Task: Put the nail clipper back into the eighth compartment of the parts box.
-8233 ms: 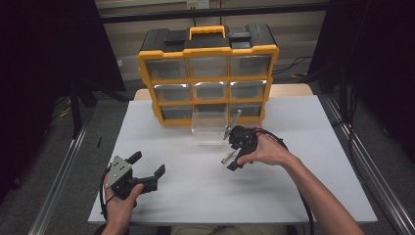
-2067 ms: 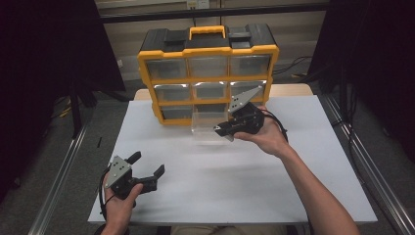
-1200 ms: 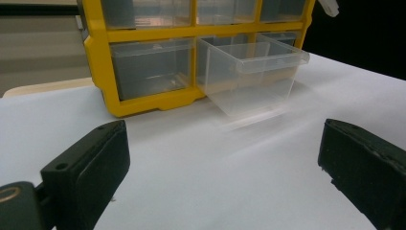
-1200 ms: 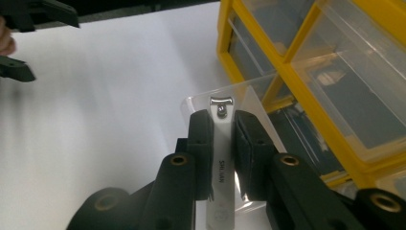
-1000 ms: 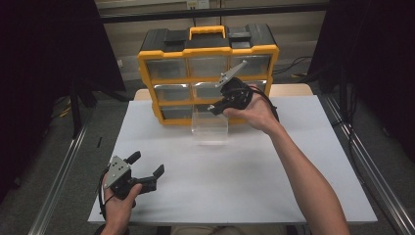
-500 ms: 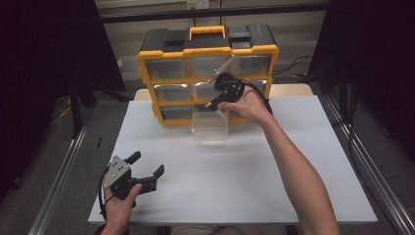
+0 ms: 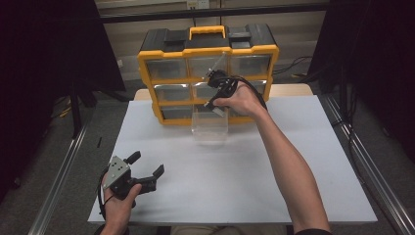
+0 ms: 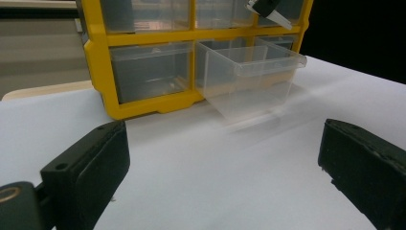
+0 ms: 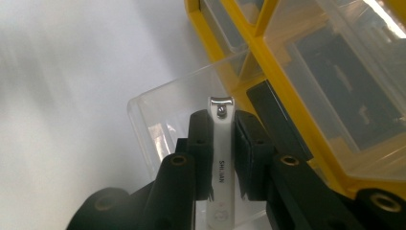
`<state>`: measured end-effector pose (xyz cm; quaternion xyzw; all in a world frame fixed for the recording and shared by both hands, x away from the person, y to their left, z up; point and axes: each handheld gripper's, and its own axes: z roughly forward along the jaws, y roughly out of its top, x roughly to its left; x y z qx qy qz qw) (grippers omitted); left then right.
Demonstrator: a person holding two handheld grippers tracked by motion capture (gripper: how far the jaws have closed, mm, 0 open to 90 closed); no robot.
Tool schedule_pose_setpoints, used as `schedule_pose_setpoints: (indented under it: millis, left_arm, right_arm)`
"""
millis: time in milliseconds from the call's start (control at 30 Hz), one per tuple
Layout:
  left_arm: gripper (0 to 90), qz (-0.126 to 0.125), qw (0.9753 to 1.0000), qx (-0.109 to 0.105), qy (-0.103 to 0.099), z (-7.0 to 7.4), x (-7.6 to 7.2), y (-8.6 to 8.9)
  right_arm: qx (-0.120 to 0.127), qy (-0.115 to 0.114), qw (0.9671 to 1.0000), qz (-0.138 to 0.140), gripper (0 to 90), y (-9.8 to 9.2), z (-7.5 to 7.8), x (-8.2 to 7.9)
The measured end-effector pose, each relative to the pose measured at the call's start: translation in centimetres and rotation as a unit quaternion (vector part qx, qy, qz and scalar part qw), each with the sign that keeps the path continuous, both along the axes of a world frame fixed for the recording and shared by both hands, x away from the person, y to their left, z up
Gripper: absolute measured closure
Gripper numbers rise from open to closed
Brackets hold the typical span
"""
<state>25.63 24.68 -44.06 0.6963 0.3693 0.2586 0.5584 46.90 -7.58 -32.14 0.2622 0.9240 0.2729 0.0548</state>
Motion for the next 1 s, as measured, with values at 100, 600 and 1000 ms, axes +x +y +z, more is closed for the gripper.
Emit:
schedule_pose_setpoints:
  millis: [100,600,1000]
  left_arm:
    - [3.8,-0.002,1.0000,0.003,0.002,0.0,0.0,0.0]
    - [3.8,0.001,1.0000,0.001,0.004,-0.1,0.1,0.0]
    - [3.8,-0.001,1.0000,-0.001,0.003,-0.1,0.1,0.1]
  right_arm:
    - [-0.011,0.005,0.9999,0.005,78.0,0.4,0.0,0.3]
    - [-0.047,0.032,0.9983,0.009,78.0,1.2,-1.4,1.1]
    - [-0.081,0.058,0.9946,0.030,78.0,2.2,-2.6,0.8]
